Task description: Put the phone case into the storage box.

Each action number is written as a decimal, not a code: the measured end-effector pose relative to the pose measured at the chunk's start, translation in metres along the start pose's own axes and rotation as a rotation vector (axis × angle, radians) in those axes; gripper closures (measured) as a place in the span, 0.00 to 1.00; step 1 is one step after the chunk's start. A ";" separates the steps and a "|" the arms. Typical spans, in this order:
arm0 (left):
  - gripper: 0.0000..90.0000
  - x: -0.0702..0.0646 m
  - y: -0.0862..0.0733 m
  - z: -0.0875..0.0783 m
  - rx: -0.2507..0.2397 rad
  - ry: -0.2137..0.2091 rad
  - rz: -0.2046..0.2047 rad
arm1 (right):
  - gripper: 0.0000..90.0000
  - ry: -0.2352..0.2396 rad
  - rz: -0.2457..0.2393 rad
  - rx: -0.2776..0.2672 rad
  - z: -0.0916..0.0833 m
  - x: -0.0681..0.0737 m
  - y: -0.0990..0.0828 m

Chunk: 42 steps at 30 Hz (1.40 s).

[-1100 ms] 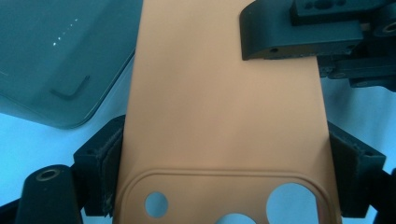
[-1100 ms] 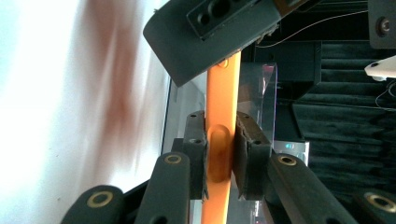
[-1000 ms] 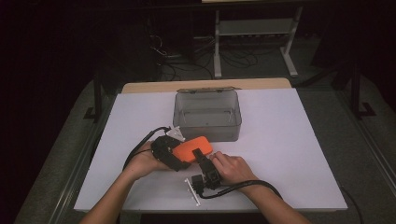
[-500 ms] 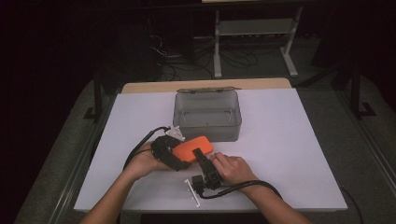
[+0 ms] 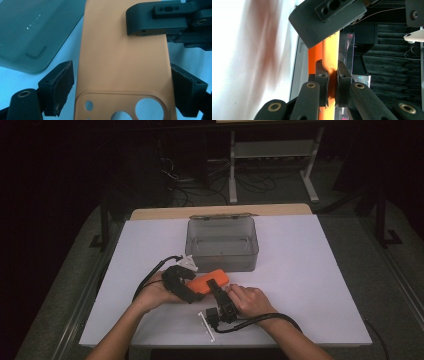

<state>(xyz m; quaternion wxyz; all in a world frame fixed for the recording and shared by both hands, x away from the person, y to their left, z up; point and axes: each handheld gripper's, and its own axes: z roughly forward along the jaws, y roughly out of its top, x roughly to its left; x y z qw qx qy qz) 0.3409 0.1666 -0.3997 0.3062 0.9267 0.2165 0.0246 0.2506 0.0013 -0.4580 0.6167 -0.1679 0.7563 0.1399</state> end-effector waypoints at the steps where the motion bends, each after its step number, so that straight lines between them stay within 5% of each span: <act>1: 0.16 0.000 0.000 -0.001 -0.004 -0.001 0.005 | 0.91 0.001 0.000 0.001 0.000 0.000 0.000; 24: 0.16 0.008 -0.014 -0.040 -0.116 -0.035 -0.026 | 0.91 0.020 0.029 0.021 0.001 -0.002 -0.009; 42: 0.14 0.001 -0.070 -0.048 -0.220 0.065 -0.084 | 0.91 0.017 0.044 0.041 0.000 -0.006 -0.018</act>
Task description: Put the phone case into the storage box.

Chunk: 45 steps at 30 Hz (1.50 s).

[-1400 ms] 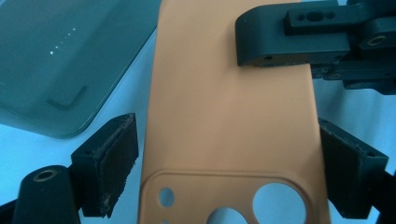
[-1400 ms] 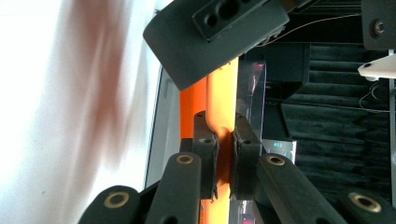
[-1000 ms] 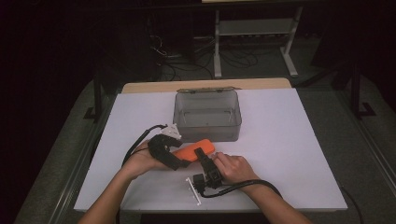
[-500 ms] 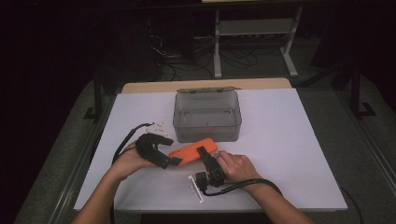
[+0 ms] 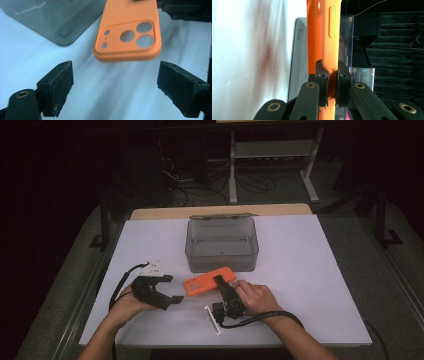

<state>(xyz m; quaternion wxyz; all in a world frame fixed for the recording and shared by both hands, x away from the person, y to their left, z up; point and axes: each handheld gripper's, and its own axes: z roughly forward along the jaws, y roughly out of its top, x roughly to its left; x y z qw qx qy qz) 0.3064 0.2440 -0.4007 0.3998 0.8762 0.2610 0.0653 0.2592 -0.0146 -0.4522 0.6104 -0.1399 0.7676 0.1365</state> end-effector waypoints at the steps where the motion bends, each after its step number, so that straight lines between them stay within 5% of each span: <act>1: 0.14 0.000 -0.003 0.000 -0.008 0.005 0.002 | 0.91 -0.001 0.000 0.000 0.000 0.000 0.000; 11: 0.00 -0.012 -0.026 0.012 -0.034 0.037 -0.004 | 0.91 -0.008 0.021 0.007 -0.002 -0.004 -0.004; 19: 0.00 -0.019 -0.029 0.022 -0.038 0.042 0.040 | 0.91 -0.009 0.030 0.005 -0.003 -0.005 -0.005; 27: 0.00 -0.018 -0.030 0.024 -0.035 0.025 0.042 | 0.91 -0.003 0.052 0.007 -0.003 -0.006 -0.005; 45: 0.00 -0.015 -0.032 0.022 -0.033 0.042 0.048 | 0.91 0.080 0.207 0.001 -0.002 -0.014 -0.011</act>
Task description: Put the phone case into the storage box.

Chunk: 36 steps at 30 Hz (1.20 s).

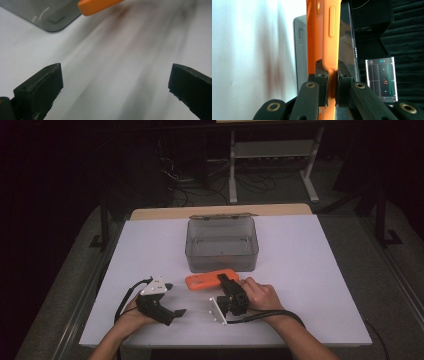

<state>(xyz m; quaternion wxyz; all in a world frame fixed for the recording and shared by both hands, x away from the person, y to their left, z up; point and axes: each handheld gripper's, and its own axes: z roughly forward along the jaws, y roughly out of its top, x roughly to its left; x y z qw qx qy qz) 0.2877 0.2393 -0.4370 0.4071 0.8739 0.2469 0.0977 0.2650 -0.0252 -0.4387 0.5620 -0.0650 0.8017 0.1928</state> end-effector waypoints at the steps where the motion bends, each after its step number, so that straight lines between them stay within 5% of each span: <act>1: 0.00 0.000 0.000 0.000 -0.002 0.002 0.000 | 0.91 0.000 0.002 0.000 0.000 -0.001 0.000; 14: 0.00 0.001 0.000 -0.001 0.000 -0.007 -0.009 | 0.91 0.057 0.125 -0.007 -0.001 -0.008 -0.002; 36: 0.00 0.002 -0.001 0.000 -0.004 -0.009 -0.009 | 0.91 0.125 0.217 -0.009 0.002 -0.014 -0.006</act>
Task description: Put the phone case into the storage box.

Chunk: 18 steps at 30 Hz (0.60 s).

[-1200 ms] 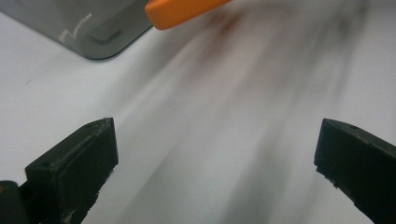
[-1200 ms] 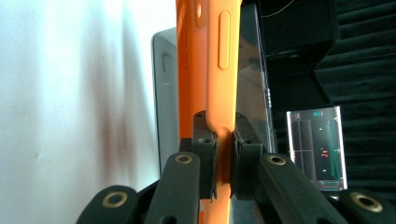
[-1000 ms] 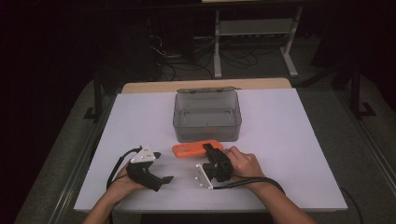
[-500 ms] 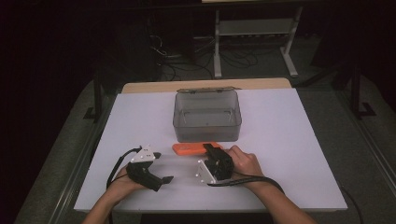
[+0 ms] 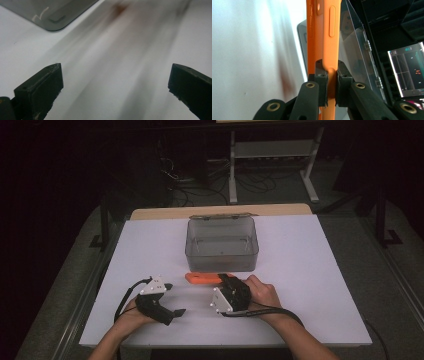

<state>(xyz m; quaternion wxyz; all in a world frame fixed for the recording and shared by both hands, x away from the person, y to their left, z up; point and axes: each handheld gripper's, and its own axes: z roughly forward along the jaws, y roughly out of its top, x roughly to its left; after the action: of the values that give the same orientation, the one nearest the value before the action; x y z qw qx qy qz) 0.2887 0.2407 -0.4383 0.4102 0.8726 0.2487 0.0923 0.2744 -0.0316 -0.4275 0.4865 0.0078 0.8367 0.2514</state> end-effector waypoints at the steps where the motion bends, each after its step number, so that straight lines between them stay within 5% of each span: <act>1: 0.00 0.000 0.000 0.000 -0.001 0.001 0.001 | 0.91 0.005 0.006 0.001 0.000 -0.001 0.000; 18: 0.00 0.001 0.000 -0.002 -0.008 0.003 0.004 | 0.91 0.071 0.122 -0.011 0.001 -0.011 -0.005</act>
<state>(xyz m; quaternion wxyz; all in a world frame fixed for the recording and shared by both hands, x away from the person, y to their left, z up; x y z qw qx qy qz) 0.2885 0.2422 -0.4375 0.4131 0.8713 0.2470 0.0955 0.2826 -0.0384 -0.4214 0.4405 0.0474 0.8499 0.2852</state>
